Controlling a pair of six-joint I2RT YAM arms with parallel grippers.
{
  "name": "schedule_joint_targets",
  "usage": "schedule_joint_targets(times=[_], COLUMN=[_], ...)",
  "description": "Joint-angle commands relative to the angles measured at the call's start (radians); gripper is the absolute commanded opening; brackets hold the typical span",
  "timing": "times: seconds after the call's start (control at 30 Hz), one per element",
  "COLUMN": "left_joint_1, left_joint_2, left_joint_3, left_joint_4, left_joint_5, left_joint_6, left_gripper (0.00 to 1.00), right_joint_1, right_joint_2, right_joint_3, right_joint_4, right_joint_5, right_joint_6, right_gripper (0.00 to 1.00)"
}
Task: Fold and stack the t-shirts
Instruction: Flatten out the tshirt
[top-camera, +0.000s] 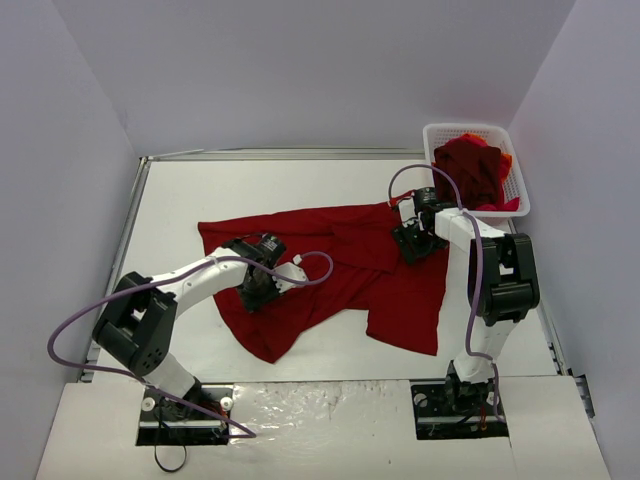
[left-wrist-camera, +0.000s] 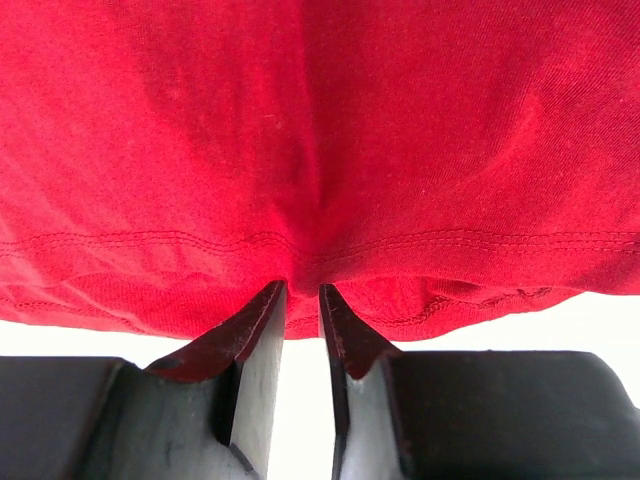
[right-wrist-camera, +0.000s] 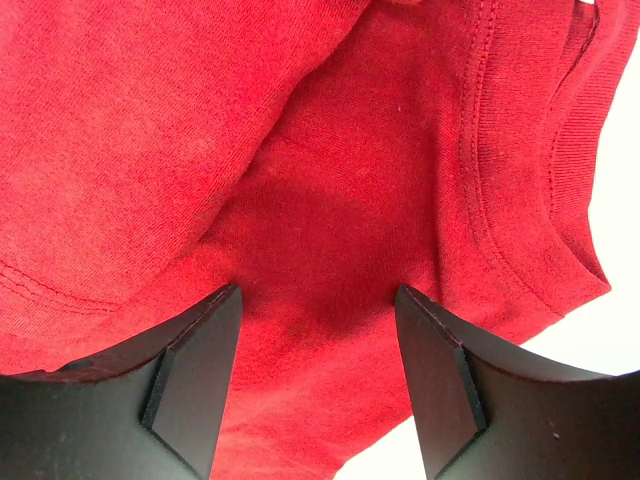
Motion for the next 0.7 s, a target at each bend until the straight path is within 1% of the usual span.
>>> schedule_joint_targets(times=[0.0, 0.2, 0.3, 0.37, 0.4, 0.57, 0.67], left_joint_1=[-0.01, -0.012, -0.012, -0.012, -0.012, -0.012, -0.012], left_joint_2=[0.003, 0.014, 0.014, 0.011, 0.012, 0.015, 0.018], left_joint_3=[0.026, 0.021, 0.021, 0.02, 0.02, 0.014, 0.015], left_joint_4=[-0.027, -0.014, -0.01, -0.007, -0.005, -0.002, -0.002], left_joint_5=[0.007, 0.0, -0.003, -0.006, -0.006, -0.006, -0.013], left_joint_6=[-0.006, -0.006, -0.006, -0.007, -0.007, -0.007, -0.006], left_gripper=[0.2, 0.19, 0.15, 0.08, 0.06, 0.06, 0.03], right_joint_1=[0.005, 0.005, 0.005, 0.005, 0.005, 0.005, 0.005], right_joint_2=[0.012, 0.014, 0.014, 0.015, 0.017, 0.02, 0.02], right_joint_3=[-0.009, -0.01, -0.01, -0.01, -0.01, -0.01, -0.012], right_joint_4=[-0.025, -0.025, -0.026, -0.025, -0.026, -0.026, -0.025], right_joint_5=[0.021, 0.021, 0.021, 0.021, 0.022, 0.022, 0.027], right_joint_6=[-0.011, -0.011, -0.011, -0.011, -0.011, -0.011, -0.012], right_gripper=[0.59, 0.59, 0.59, 0.59, 0.59, 0.59, 0.59])
